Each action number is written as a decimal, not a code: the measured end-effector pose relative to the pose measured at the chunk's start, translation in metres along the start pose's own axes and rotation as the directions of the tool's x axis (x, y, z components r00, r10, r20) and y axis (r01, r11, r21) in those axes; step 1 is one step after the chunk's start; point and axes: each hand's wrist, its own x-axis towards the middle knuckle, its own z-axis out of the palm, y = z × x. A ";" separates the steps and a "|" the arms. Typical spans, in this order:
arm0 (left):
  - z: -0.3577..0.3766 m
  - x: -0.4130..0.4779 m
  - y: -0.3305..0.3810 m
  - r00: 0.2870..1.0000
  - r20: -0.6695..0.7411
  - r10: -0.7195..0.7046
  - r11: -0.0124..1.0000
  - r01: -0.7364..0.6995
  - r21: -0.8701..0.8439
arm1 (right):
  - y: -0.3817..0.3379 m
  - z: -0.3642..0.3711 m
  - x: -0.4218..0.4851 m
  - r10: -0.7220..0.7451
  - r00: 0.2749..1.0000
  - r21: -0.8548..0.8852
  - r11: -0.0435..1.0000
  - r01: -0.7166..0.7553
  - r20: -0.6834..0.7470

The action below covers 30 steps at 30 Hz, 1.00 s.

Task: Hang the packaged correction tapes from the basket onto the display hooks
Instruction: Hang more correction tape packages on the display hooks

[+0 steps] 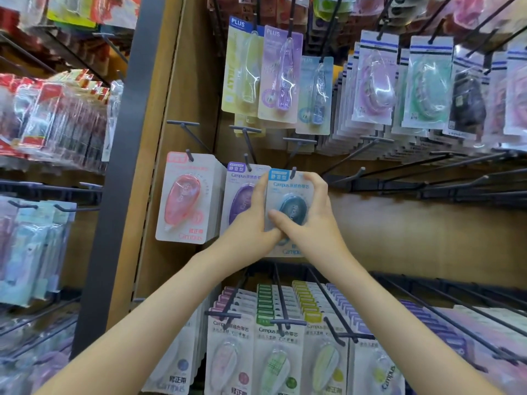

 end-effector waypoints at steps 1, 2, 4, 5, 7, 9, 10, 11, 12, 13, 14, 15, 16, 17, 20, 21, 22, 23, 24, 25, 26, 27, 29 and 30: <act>-0.001 -0.002 0.001 0.999 0.021 0.029 0.999 -0.029 0.022 | 0.000 -0.001 0.001 0.010 1.000 -0.018 1.000 -0.010 -0.001; -0.003 -0.005 0.001 0.998 0.042 0.052 0.997 -0.054 0.047 | 0.001 -0.002 0.004 0.019 1.000 -0.035 0.999 -0.019 0.000; -0.009 -0.011 0.002 0.996 0.028 0.079 0.988 -0.082 0.132 | 0.003 -0.004 0.007 0.032 0.999 -0.085 0.996 -0.031 0.008; -0.011 -0.015 0.001 0.994 -0.030 0.109 0.974 -0.101 0.201 | 0.004 -0.005 0.008 0.041 0.999 -0.119 0.992 -0.040 0.010; -0.014 -0.018 -0.005 0.941 -0.216 0.261 0.906 -0.161 0.392 | 0.008 -0.004 0.011 0.057 0.998 -0.172 0.984 -0.054 0.011; -0.017 -0.017 -0.012 0.852 -0.286 0.439 0.773 -0.197 0.603 | 0.011 -0.002 0.013 0.078 0.997 -0.196 0.978 -0.073 0.017; -0.018 -0.014 -0.018 0.836 -0.274 0.475 0.703 -0.173 0.690 | 0.012 -0.001 0.015 0.090 0.996 -0.209 0.974 -0.085 0.018; -0.019 -0.012 -0.022 0.842 -0.244 0.480 0.632 -0.139 0.763 | 0.013 0.000 0.017 0.101 0.995 -0.223 0.970 -0.095 0.015; -0.021 -0.009 -0.026 0.858 -0.200 0.474 0.561 -0.119 0.819 | 0.014 0.002 0.020 0.112 0.994 -0.238 0.966 -0.106 0.012; -0.021 -0.006 -0.029 0.874 -0.155 0.460 0.502 -0.112 0.858 | 0.015 0.003 0.021 0.119 0.993 -0.252 0.961 -0.114 0.006; -0.022 -0.005 -0.032 0.888 -0.122 0.443 0.458 -0.108 0.882 | 0.016 0.004 0.022 0.127 0.992 -0.264 0.957 -0.123 -0.001; -0.022 -0.004 -0.034 0.902 -0.097 0.420 0.429 -0.103 0.897 | 0.016 0.006 0.022 0.129 0.992 -0.276 0.953 -0.126 -0.009; -0.022 -0.004 -0.035 0.911 -0.084 0.403 0.412 -0.099 0.906 | 0.017 0.007 0.022 0.127 0.992 -0.286 0.950 -0.126 -0.018; -0.022 -0.003 -0.036 0.915 -0.081 0.396 0.403 -0.094 0.910 | 0.017 0.009 0.022 0.123 0.992 -0.296 0.947 -0.126 -0.029; -0.022 -0.001 -0.040 0.906 -0.083 0.415 0.384 -0.091 0.919 | 0.016 0.016 0.020 0.126 0.991 -0.332 0.934 -0.136 -0.051; -0.023 -0.001 -0.040 0.908 -0.079 0.412 0.380 -0.092 0.920 | 0.016 0.018 0.019 0.125 0.991 -0.349 0.927 -0.136 -0.054; -0.023 -0.002 -0.040 0.913 -0.073 0.400 0.369 -0.088 0.925 | 0.016 0.021 0.017 0.122 0.991 -0.376 0.917 -0.133 -0.053; -0.023 -0.002 -0.040 0.923 -0.064 0.379 0.353 -0.080 0.932 | 0.015 0.023 0.014 0.116 0.992 -0.418 0.900 -0.125 -0.048; -0.022 -0.003 -0.041 0.932 -0.057 0.358 0.341 -0.073 0.937 | 0.013 0.025 0.011 0.116 0.993 -0.468 0.876 -0.120 -0.037; -0.022 -0.003 -0.041 0.939 -0.048 0.340 0.330 -0.071 0.941 | 0.011 0.026 0.008 0.120 0.992 -0.513 0.851 -0.116 -0.025; -0.023 -0.005 -0.039 0.945 -0.039 0.324 0.320 -0.071 0.945 | 0.009 0.027 0.005 0.126 0.992 -0.541 0.833 -0.113 -0.013; -0.023 -0.005 -0.037 0.948 -0.035 0.317 0.319 -0.071 0.945 | 0.007 0.027 0.002 0.127 0.992 -0.553 0.826 -0.110 -0.008; -0.026 -0.006 -0.032 0.959 -0.028 0.283 0.351 -0.077 0.933 | 0.001 0.026 -0.003 0.106 0.994 -0.563 0.821 -0.096 -0.014; -0.029 -0.007 -0.029 0.966 -0.021 0.257 0.378 -0.080 0.923 | -0.001 0.024 -0.004 0.094 0.995 -0.576 0.813 -0.087 -0.018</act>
